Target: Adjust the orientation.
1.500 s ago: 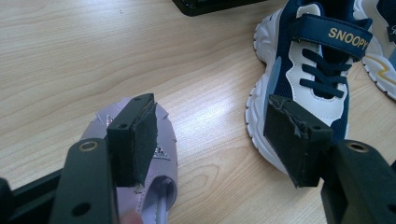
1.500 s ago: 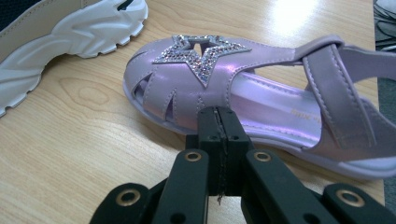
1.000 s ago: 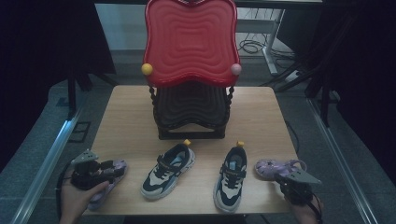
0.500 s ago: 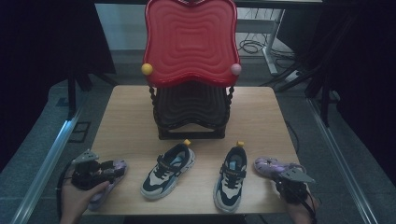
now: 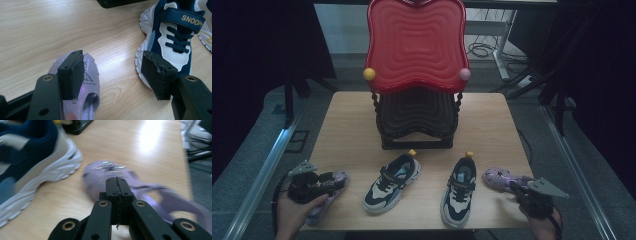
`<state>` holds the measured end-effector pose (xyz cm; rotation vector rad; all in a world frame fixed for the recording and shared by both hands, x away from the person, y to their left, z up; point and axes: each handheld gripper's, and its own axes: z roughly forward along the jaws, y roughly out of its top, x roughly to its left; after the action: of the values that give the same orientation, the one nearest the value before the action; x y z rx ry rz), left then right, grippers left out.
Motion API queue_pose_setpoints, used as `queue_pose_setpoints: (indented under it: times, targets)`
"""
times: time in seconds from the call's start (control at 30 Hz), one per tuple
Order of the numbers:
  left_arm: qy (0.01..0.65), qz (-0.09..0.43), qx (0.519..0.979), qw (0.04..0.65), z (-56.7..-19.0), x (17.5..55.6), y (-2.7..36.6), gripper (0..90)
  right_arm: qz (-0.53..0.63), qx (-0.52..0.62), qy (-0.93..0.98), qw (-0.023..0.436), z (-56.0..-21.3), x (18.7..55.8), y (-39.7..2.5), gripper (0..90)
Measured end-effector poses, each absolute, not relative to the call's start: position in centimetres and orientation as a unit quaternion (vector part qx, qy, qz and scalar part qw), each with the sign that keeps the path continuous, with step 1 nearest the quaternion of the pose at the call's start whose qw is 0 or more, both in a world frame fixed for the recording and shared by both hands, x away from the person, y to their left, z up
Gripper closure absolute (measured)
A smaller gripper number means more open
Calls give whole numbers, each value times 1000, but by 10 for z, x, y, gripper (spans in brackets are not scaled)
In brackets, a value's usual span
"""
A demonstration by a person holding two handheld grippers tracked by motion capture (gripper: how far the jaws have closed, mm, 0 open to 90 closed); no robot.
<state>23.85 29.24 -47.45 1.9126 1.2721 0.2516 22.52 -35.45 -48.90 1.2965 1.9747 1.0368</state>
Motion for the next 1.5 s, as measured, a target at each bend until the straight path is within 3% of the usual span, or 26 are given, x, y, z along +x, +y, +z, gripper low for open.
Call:
queue_pose_setpoints:
  times: [0.3, 0.63, 1.0, 1.5]
  targets:
    - [506, 108, 753, 407, -471, 236, 293, 358, 393, 515, 701, 298, -465, 246, -407, 900]
    - [508, 106, 754, 402, -473, 235, 293, 357, 367, 545, 695, 291, -489, 262, -436, 900]
    - [510, 105, 753, 402, -474, 235, 295, 357, 340, 549, 710, 279, -510, 264, -435, 900]
    - [511, 102, 755, 397, -476, 236, 295, 357, 330, 538, 724, 279, -507, 248, -429, 900]
